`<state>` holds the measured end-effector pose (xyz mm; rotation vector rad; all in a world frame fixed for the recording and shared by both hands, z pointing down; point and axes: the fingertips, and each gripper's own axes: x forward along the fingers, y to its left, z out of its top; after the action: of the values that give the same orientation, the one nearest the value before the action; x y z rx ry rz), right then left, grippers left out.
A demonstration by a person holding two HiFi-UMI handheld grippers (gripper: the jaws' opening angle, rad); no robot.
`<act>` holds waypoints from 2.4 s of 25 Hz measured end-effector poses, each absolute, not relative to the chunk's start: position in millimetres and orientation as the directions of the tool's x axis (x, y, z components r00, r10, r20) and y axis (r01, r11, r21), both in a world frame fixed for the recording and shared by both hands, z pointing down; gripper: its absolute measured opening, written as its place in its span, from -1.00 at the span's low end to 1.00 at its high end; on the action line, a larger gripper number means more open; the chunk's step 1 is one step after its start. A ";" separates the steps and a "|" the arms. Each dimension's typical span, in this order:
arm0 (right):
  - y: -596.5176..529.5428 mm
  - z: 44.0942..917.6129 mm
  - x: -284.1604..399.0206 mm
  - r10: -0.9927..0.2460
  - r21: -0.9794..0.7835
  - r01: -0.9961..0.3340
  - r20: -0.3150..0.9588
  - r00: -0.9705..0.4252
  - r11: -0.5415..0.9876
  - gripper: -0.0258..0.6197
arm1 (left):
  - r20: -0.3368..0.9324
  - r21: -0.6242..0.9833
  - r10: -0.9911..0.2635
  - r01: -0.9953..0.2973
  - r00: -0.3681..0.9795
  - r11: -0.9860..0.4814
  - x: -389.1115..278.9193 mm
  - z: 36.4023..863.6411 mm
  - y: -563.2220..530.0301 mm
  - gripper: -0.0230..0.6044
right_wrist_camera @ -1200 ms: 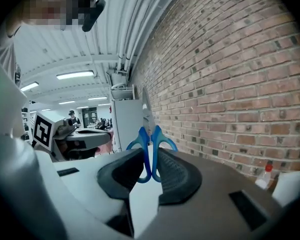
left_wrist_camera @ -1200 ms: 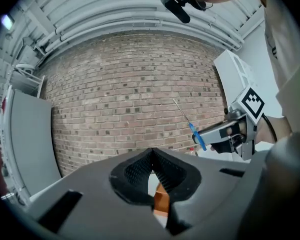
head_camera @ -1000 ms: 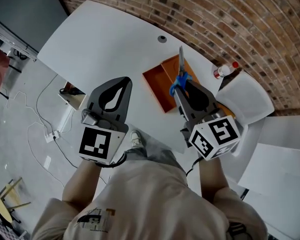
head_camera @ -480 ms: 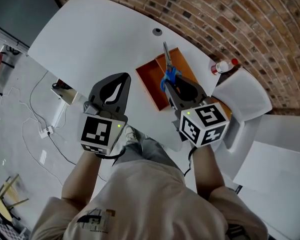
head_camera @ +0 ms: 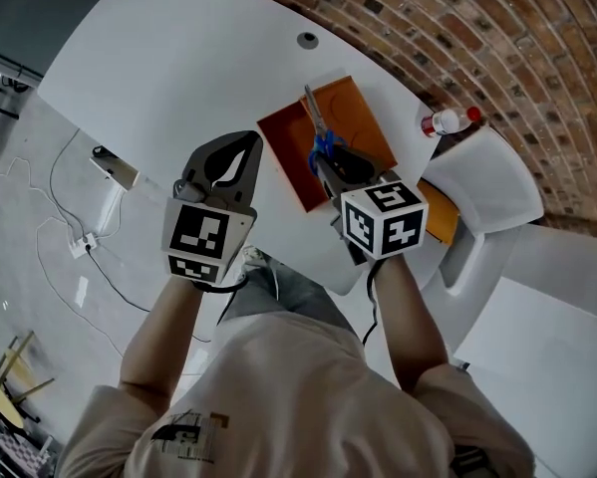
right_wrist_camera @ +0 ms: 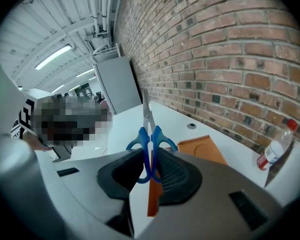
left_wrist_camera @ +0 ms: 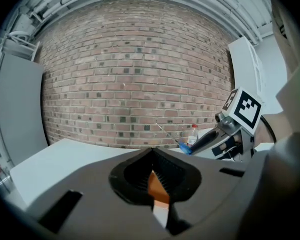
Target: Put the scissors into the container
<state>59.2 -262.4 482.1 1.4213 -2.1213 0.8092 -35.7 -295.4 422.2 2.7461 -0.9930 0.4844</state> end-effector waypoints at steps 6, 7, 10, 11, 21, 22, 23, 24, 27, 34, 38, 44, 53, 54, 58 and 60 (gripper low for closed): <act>-263.7 533.7 65.9 -0.572 -0.267 -0.931 0.735 -0.364 0.250 -0.67 | 0.412 0.106 -0.569 -0.657 0.712 -0.746 -24.3 461.7 -302.8 -0.90; -263.9 540.8 65.2 -0.557 -0.277 -0.929 0.744 -0.368 0.244 -0.67 | 0.424 0.112 -0.564 -0.659 0.709 -0.744 -23.5 469.4 -303.8 -0.90; -264.2 561.6 63.3 -0.516 -0.281 -0.929 0.774 -0.367 0.239 -0.67 | 0.452 0.128 -0.550 -0.661 0.702 -0.739 -21.5 490.5 -305.5 -0.90; -264.3 568.4 63.1 -0.502 -0.279 -0.930 0.784 -0.364 0.240 -0.67 | 0.458 0.136 -0.546 -0.662 0.702 -0.737 -20.9 496.4 -306.2 -0.90; -262.4 632.9 58.5 -0.367 -0.275 -0.941 0.869 -0.332 0.199 -0.67 | 0.525 0.191 -0.499 -0.668 0.689 -0.719 -21.3 550.1 -307.4 -0.90; -262.7 637.8 58.5 -0.358 -0.272 -0.943 0.875 -0.325 0.190 -0.67 | 0.529 0.197 -0.494 -0.666 0.690 -0.719 -21.3 554.0 -306.8 -0.90; -262.8 642.6 58.5 -0.346 -0.267 -0.946 0.883 -0.316 0.184 -0.67 | 0.534 0.202 -0.489 -0.665 0.690 -0.719 -21.6 557.6 -306.3 -0.90; -262.6 646.7 58.3 -0.334 -0.260 -0.948 0.891 -0.308 0.182 -0.67 | 0.538 0.206 -0.484 -0.664 0.690 -0.719 -21.8 560.9 -305.9 -0.90; -262.6 654.9 56.0 -0.305 -0.249 -0.950 0.905 -0.297 0.188 -0.67 | 0.548 0.214 -0.472 -0.661 0.691 -0.719 -21.7 569.1 -305.7 -0.90; -265.0 679.4 54.3 -0.246 -0.219 -0.956 0.933 -0.264 0.193 -0.67 | 0.571 0.221 -0.449 -0.656 0.687 -0.721 -23.9 583.6 -309.3 -0.90; -266.0 687.4 56.1 -0.221 -0.188 -0.962 0.947 -0.231 0.199 -0.67 | 0.588 0.227 -0.431 -0.651 0.684 -0.725 -26.5 590.4 -310.1 -0.90; -261.4 703.4 54.4 -0.164 -0.156 -0.959 0.966 -0.198 0.237 -0.67 | 0.606 0.219 -0.429 -0.659 0.670 -0.719 -32.4 596.2 -309.3 -0.90; -254.5 715.4 51.3 -0.156 -0.135 -0.957 0.971 -0.179 0.257 -0.52 | 0.619 0.202 -0.410 -0.641 0.669 -0.740 -29.3 595.1 -295.8 -0.90; -255.2 714.2 51.3 -0.161 -0.137 -0.956 0.970 -0.183 0.258 -0.48 | 0.620 0.201 -0.410 -0.640 0.669 -0.741 -29.0 594.5 -295.1 -0.90; -256.6 703.6 53.7 -0.190 -0.133 -0.956 0.964 -0.186 0.260 -0.44 | 0.618 0.194 -0.415 -0.642 0.667 -0.742 -27.6 588.3 -290.7 -0.90; -257.8 694.7 53.6 -0.210 -0.136 -0.956 0.958 -0.194 0.260 -0.44 | 0.614 0.187 -0.421 -0.642 0.667 -0.744 -27.0 582.3 -288.0 -0.90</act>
<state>53.6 -257.8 694.7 1.1033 -1.6137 1.0206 -27.0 -288.0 582.3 2.4939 -0.8339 0.7788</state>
